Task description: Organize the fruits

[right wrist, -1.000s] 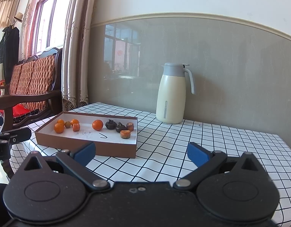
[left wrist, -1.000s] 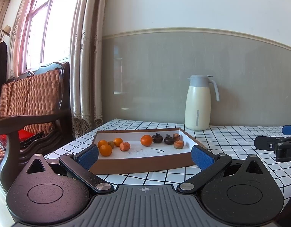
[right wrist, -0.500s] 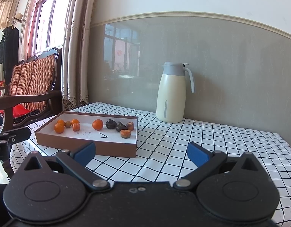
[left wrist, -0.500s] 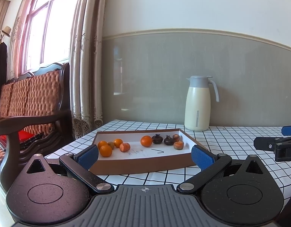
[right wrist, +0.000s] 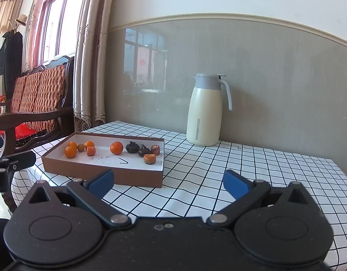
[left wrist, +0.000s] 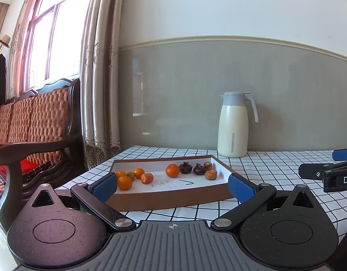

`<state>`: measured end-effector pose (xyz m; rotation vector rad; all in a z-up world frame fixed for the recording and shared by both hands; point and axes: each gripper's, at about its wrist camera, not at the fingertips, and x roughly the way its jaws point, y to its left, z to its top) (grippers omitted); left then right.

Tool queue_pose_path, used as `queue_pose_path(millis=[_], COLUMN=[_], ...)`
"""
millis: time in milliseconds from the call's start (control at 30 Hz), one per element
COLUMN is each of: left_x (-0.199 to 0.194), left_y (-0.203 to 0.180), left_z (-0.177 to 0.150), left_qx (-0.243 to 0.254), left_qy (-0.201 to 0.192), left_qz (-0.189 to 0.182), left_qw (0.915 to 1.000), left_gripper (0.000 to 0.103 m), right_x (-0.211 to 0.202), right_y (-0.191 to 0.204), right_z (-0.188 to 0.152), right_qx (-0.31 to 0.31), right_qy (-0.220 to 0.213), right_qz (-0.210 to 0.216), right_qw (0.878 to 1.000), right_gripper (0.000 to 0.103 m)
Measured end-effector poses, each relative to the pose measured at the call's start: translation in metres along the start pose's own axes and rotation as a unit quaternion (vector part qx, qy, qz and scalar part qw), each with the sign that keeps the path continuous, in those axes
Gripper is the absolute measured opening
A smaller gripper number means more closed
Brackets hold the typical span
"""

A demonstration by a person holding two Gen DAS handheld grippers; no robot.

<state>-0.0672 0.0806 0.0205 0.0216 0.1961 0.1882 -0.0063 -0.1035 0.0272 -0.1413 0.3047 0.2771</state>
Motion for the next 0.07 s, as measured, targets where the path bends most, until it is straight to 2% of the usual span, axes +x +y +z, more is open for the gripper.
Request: queue_pose_path(millis=[67], left_x=[0.0002], left_y=[-0.0005], left_z=[0.0001], left_qx=[0.000], left_qy=[0.001], left_qz=[-0.001], left_qw=[1.0000], left_gripper=[0.103], right_x=[0.0000], right_y=[0.0001], right_z=[0.0001], right_qx=[0.000], right_qy=[0.000], right_qz=[0.000], right_qw=[1.000], right_gripper=[0.097])
